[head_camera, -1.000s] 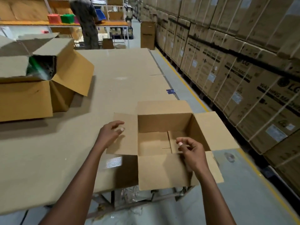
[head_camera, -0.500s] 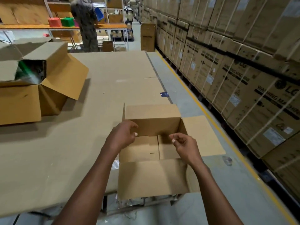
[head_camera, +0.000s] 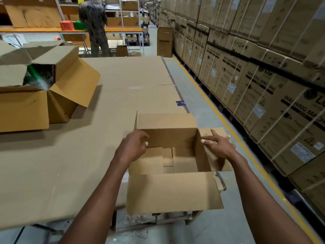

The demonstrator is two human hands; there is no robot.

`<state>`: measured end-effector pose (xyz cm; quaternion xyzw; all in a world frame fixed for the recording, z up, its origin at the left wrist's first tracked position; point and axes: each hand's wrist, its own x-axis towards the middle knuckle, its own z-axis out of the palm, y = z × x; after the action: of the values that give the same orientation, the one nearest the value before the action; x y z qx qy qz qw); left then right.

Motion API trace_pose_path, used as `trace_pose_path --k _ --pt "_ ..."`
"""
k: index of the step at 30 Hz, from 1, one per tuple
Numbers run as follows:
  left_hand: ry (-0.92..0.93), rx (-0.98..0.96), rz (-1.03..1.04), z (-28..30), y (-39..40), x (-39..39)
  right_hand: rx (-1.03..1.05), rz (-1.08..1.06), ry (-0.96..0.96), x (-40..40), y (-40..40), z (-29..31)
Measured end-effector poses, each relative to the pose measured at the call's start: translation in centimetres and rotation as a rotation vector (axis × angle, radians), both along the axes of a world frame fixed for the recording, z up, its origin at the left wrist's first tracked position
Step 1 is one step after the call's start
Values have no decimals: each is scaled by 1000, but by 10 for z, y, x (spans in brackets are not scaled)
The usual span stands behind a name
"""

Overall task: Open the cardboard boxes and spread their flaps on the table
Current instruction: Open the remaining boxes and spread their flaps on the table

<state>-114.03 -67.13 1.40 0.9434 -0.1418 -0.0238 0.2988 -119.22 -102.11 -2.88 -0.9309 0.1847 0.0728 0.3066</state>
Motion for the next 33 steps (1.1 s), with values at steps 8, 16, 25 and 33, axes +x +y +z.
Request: trace_pose_path --k 8,16,25,33 --pt "-12 -6 8 -1 1 1 89 -42 -42 -19 -26 1" --pt "156 -22 44 10 20 21 216 44 -227 -19 -24 60" --pt "92 55 93 7 20 21 -139 136 -135 -3 50 68" --pt "63 6 137 7 37 3 -135 89 -168 -3 56 56"
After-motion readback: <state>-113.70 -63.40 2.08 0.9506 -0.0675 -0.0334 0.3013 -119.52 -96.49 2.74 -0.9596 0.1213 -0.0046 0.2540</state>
